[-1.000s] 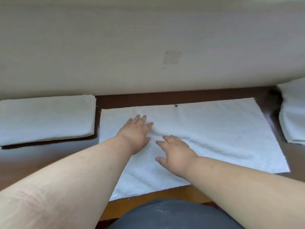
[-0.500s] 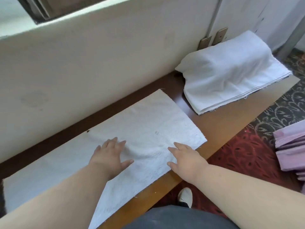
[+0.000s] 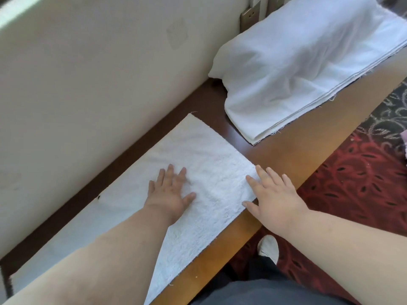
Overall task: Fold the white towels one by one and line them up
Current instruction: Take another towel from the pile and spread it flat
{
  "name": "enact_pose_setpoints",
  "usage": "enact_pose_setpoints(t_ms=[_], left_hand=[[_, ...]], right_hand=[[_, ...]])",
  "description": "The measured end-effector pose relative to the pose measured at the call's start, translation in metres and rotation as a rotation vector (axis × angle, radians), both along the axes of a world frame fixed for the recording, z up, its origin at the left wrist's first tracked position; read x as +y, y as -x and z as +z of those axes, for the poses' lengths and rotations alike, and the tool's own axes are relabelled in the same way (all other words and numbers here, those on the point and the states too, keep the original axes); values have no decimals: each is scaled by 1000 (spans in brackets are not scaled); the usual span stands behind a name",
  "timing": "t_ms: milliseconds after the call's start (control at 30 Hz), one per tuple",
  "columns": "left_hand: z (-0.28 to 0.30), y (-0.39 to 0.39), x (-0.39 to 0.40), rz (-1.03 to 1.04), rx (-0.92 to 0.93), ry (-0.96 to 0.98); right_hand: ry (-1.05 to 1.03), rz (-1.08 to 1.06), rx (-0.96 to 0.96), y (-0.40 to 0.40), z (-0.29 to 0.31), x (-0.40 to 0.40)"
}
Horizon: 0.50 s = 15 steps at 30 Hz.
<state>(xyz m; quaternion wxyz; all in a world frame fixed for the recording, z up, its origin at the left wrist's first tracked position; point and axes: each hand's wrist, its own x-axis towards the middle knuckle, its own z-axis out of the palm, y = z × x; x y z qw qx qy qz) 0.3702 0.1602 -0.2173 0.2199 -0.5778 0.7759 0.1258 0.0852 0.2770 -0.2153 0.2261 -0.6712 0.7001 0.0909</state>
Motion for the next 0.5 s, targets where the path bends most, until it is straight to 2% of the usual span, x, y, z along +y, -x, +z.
enact_pose_setpoints(t_ms=[67, 100, 167, 233, 300, 433, 500], left_hand=[[-4, -1, -5, -30, -55, -71], [-3, -3, -8, -59, -54, -38], [7, -3, -16, -120, 56, 165], [14, 12, -43, -118, 217, 309], [14, 38, -79, -134, 274, 272], [1, 75, -125, -192, 72, 28], [-2, 75, -136, -195, 118, 133]], right_hand=[[-44, -8, 11, 4, -4, -2], [-50, -9, 9, 6, -5, -3], [64, -81, -33, 6, -2, -3], [213, -272, -77, 7, 2, -9], [218, -448, -91, 6, 5, -20], [98, -516, -73, 5, 5, -34], [69, -556, -138, 5, 4, -36]])
